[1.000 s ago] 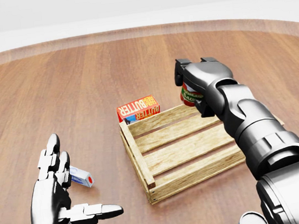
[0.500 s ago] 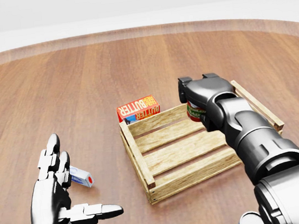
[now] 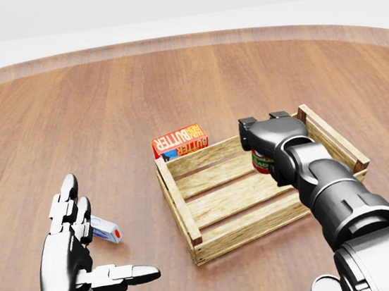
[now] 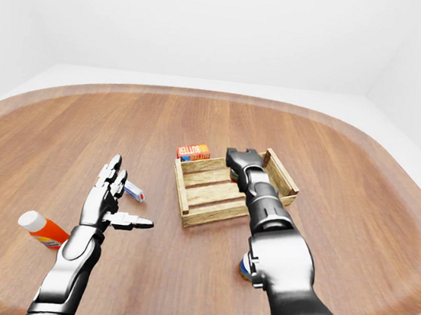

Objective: Pick up the tomato sauce, and put it in the wooden tray.

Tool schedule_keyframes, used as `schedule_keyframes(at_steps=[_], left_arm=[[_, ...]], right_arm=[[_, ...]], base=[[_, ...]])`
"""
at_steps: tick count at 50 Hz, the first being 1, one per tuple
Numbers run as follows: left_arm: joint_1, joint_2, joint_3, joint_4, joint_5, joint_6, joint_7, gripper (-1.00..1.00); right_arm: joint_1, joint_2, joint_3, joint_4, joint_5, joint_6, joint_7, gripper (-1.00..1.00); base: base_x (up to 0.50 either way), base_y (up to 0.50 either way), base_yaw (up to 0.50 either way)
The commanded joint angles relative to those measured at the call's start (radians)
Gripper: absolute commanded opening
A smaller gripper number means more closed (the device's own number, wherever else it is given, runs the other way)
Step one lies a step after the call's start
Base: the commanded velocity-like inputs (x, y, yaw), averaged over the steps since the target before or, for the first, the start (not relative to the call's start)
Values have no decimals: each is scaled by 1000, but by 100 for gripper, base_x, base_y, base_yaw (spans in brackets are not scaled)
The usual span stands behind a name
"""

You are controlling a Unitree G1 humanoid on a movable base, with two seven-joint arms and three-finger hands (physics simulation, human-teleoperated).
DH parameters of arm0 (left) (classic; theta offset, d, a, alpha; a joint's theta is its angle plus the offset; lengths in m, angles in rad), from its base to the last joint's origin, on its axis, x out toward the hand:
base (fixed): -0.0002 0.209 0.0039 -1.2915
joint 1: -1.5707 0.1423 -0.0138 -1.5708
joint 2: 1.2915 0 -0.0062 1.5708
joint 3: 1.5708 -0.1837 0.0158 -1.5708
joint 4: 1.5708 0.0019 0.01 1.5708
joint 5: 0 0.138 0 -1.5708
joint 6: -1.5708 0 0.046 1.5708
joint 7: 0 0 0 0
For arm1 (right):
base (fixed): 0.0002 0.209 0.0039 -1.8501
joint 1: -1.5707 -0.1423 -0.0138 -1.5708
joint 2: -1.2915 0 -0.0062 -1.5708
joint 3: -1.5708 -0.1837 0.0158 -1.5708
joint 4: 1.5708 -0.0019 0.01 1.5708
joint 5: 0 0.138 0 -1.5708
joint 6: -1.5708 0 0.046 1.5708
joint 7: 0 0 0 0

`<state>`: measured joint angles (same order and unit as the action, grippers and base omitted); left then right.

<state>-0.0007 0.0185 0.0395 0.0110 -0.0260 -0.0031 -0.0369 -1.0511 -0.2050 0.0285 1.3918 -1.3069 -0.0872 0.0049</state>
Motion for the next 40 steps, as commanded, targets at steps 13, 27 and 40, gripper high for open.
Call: schedule_keyframes(at_steps=[13, 27, 40], left_arm=[[-5, 1, 2, -2, -6, 7, -1, 100], [-7, 1, 3, 3, -6, 4, -1, 100], [-8, 2, 4, 5, -7, 1, -1, 100]], right_arm=[[18, 7, -21, -8, 104, 0, 163, -100], [30, 4, -17, -7, 106, 0, 139, -100], [32, 4, -15, -7, 101, 0, 113, -100]], base=[[0, 0, 0], [0, 0, 0], [0, 0, 0]])
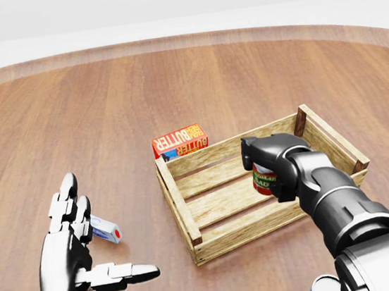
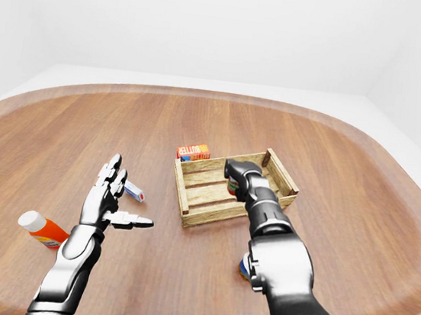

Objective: Pick up the tomato sauce, and put it in the wooden tray.

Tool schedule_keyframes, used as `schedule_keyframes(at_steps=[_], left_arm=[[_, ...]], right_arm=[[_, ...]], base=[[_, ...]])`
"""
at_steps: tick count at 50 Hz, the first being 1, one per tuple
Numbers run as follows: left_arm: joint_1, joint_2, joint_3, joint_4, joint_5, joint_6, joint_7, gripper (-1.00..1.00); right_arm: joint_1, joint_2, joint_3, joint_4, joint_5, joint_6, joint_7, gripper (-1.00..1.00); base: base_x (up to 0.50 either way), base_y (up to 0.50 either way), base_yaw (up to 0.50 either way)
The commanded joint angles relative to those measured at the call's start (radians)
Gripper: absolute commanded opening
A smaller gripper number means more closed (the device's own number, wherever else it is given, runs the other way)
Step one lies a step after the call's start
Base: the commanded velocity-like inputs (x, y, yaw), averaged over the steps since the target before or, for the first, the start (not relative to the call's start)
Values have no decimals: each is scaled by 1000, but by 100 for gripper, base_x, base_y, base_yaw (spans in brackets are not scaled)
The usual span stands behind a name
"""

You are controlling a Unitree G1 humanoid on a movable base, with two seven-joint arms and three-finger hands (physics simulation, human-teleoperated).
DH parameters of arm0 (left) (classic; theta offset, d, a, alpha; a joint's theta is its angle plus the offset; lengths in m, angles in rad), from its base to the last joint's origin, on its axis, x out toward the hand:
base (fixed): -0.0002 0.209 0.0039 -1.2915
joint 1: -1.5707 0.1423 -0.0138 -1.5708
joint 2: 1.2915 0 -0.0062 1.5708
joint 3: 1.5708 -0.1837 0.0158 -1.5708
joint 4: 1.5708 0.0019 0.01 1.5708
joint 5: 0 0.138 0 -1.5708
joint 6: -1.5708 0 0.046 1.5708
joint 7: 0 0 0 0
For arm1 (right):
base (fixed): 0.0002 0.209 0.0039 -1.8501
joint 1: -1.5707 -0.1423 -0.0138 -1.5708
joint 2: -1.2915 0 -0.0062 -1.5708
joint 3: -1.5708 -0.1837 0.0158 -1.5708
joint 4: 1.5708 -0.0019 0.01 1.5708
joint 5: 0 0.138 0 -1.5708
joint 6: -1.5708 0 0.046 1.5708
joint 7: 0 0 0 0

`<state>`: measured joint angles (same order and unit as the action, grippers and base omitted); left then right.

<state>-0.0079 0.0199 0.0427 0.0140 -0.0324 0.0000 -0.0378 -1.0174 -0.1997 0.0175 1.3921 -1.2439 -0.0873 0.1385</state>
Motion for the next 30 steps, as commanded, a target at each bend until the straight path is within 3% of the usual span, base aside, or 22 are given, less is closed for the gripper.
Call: schedule_keyframes(at_steps=[1, 19, 20, 21, 22, 30], left_arm=[[0, 0, 1, 2, -1, -2, -1, 100], [0, 0, 1, -2, -1, 1, 0, 100], [1, 0, 1, -1, -1, 0, 0, 100], [1, 0, 0, -1, -1, 0, 0, 100], [1, 0, 0, -1, -1, 0, 0, 100], [1, 0, 0, -1, -1, -1, -1, 100]], right_arm=[[-2, -1, -4, -7, 38, 0, -22, -100], [2, 0, -4, -7, 32, 0, -41, -100], [2, 2, 2, -7, 22, 0, -86, -82], [0, 2, -3, -7, 26, 0, -97, -43], [0, 2, -6, -7, 32, 0, -73, 100], [8, 3, 1, -6, 20, 0, -77, 100]], base=[[0, 0, 0], [0, 0, 0], [0, 0, 0], [0, 0, 0], [0, 0, 0], [0, 0, 0]])
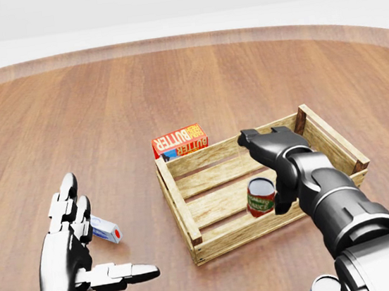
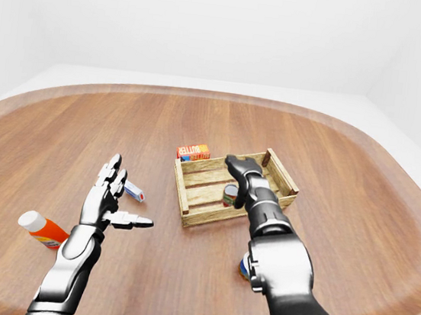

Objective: Pick up the tomato sauce, and put it in the wooden tray.

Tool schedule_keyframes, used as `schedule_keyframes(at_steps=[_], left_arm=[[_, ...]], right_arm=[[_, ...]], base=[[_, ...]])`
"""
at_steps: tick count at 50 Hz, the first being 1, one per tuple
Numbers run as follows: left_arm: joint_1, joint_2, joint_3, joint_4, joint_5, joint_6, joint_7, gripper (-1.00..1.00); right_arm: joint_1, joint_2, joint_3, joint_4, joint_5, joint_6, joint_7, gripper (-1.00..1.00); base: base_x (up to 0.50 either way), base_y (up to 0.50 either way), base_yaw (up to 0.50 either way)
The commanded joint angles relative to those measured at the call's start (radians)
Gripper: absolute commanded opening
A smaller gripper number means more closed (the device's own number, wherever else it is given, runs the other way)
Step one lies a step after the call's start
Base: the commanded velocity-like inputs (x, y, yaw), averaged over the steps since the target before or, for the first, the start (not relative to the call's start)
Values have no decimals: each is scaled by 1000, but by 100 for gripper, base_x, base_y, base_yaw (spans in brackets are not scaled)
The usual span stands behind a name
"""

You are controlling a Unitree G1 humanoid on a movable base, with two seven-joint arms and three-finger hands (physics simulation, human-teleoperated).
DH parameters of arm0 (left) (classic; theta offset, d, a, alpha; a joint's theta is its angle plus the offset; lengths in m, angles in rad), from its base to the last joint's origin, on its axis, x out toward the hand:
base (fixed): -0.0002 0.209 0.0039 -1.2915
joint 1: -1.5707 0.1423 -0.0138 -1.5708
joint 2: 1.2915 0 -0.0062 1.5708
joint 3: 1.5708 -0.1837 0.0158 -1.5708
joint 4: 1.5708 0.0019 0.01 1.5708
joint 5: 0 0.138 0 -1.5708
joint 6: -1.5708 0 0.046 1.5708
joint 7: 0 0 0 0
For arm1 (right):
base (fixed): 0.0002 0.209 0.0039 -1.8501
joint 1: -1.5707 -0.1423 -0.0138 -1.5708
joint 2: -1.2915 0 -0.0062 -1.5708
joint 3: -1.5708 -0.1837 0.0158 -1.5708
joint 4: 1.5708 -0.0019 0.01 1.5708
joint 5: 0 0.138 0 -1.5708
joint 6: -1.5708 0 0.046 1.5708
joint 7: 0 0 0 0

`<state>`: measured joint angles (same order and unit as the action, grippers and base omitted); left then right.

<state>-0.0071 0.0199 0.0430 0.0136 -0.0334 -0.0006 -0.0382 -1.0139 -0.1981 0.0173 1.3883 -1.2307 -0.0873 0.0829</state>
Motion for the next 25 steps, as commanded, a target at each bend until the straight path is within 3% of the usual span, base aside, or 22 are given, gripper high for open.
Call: schedule_keyframes(at_steps=[1, 25], left_arm=[[1, 0, 0, 0, 0, -1, 0, 100], [1, 0, 0, 0, 0, 0, 0, 100]], right_arm=[[6, 2, 1, -2, 6, 0, -21, 100], [-28, -14, 8, -7, -9, 0, -30, 100]], base=[[0, 0, 0], [0, 0, 0]])
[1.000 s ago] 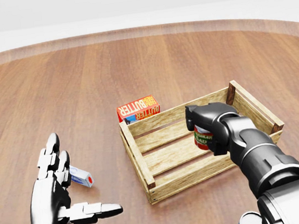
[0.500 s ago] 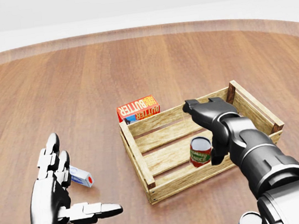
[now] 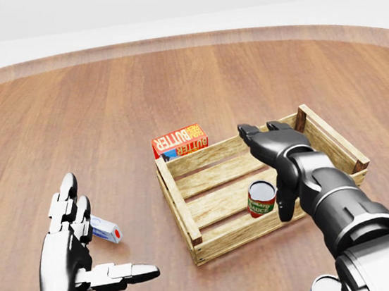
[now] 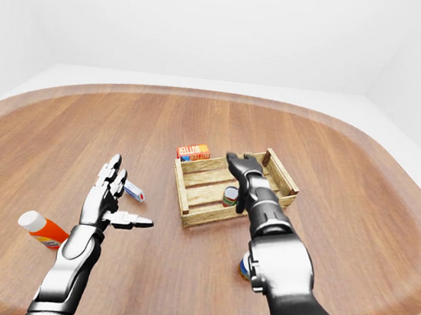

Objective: Pick up the tomato sauce, and put it in the wooden tray.

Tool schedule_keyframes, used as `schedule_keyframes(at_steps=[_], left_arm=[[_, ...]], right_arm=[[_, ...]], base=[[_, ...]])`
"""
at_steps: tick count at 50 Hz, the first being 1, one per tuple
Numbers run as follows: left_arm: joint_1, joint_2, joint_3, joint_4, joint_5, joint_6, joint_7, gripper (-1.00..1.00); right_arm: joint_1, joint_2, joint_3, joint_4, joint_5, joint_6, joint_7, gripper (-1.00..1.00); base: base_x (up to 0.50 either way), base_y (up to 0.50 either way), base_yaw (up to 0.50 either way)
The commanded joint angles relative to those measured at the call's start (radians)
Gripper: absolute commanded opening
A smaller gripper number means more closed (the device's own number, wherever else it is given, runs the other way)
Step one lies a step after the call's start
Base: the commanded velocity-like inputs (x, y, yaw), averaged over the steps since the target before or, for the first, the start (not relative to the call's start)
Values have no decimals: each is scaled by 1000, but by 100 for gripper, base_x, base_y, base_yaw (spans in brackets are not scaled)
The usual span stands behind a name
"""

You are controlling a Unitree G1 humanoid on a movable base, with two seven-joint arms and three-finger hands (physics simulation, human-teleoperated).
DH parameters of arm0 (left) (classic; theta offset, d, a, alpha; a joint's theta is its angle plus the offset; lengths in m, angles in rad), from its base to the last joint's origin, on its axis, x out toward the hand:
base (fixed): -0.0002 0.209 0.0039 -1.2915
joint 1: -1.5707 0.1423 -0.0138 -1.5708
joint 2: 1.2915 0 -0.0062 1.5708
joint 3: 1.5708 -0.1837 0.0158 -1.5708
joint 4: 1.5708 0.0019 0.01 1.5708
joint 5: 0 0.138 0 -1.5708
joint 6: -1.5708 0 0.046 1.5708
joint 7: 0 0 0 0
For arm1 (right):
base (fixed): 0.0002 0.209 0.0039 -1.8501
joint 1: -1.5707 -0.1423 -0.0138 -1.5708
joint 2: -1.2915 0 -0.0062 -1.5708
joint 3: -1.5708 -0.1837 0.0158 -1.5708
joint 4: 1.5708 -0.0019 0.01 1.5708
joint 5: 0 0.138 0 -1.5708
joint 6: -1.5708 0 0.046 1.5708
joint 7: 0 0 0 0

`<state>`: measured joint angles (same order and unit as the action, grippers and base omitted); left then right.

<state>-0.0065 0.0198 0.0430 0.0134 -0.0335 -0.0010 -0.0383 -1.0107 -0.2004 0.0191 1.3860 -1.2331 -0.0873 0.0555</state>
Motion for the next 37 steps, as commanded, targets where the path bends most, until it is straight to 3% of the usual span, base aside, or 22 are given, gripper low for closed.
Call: schedule_keyframes(at_steps=[1, 15, 37], left_arm=[[0, 0, 0, 0, 0, 0, 0, 100], [0, 0, 0, 0, 0, 0, 0, 100], [0, 0, 0, 0, 0, 0, 0, 100]], right_arm=[[-46, -16, 3, -6, -3, 0, -1, 100], [-261, -103, -10, -31, 67, 0, 80, 100], [-245, -106, 6, -28, 48, 0, 55, 100]], base=[[0, 0, 0], [0, 0, 0], [0, 0, 0]])
